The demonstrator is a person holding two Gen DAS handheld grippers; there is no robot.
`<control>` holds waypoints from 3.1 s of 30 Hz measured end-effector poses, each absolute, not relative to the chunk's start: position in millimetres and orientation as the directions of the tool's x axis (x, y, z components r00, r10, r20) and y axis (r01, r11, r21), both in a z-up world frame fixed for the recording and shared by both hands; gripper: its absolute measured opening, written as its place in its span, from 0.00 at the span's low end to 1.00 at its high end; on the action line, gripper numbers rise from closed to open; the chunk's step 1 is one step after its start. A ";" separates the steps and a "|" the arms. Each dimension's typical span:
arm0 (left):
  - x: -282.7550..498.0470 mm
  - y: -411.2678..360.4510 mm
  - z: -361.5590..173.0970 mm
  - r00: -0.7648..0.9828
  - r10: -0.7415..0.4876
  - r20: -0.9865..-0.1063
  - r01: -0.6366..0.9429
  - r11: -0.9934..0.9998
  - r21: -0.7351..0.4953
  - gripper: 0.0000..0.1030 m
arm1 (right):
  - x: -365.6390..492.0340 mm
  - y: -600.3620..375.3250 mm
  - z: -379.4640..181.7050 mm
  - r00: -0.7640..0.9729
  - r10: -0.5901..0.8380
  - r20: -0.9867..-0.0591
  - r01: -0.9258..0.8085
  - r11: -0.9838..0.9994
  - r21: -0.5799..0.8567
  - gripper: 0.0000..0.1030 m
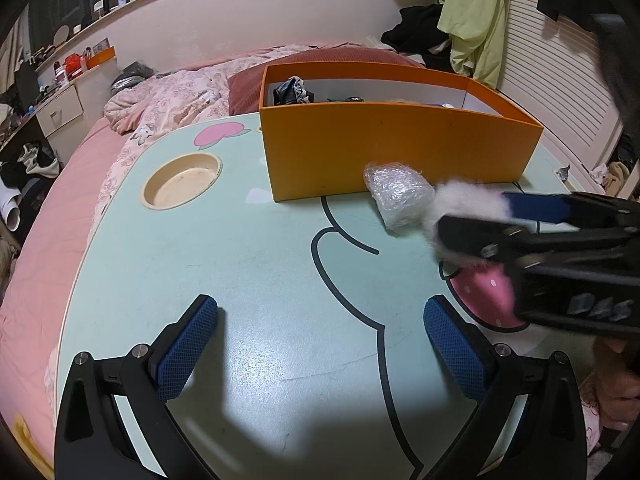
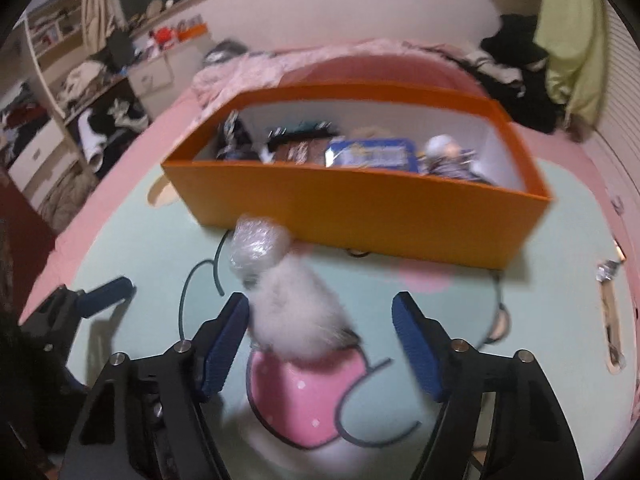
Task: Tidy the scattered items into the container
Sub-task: 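Grasp the clear plastic bag with left tool while right tool grasps the white pompom, then drop the clear bag into the orange box with left tool while right tool drops the white pompom in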
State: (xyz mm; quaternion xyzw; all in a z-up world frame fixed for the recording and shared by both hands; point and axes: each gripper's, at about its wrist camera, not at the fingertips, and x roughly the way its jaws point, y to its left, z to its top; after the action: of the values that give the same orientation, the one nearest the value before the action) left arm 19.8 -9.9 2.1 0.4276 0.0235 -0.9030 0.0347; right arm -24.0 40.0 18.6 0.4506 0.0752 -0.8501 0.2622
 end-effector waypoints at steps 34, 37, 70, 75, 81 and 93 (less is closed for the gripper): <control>0.8 -10.4 15.3 -0.608 0.109 -0.786 0.034 -0.986 -0.163 0.99 | 34.5 115.4 7.2 -0.642 -0.256 -0.723 0.362 -0.932 0.009 0.41; -14.8 -2.8 23.1 -0.619 0.086 -0.781 0.030 -0.991 -0.133 0.87 | 34.5 115.0 7.3 -0.642 -0.255 -0.723 0.361 -0.932 0.009 0.41; 21.7 14.1 19.4 -0.665 0.066 -0.743 -0.049 -0.998 -0.045 0.32 | 34.9 113.3 9.3 -0.642 -0.257 -0.722 0.363 -0.932 0.009 0.40; 26.8 15.7 19.9 -0.674 0.069 -0.735 -0.058 -0.998 -0.041 0.32 | 34.9 115.0 9.8 -0.640 -0.265 -0.722 0.362 -0.932 0.020 0.35; 19.9 8.7 38.5 -0.702 0.109 -0.704 -0.081 -0.994 -0.074 0.32 | 23.2 118.8 19.9 -0.584 -0.334 -0.740 0.379 -0.918 0.115 0.34; -65.9 0.9 124.0 -0.767 0.150 -0.624 -0.140 -0.988 -0.066 0.32 | -63.3 106.6 111.8 -0.629 -0.443 -0.638 0.408 -0.887 0.214 0.34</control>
State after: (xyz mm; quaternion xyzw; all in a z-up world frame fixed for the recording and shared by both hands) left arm -65.9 0.9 124.0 0.3323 0.0076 -0.9400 -0.0771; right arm -63.3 106.6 111.8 0.3601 -0.0243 -0.9023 0.2360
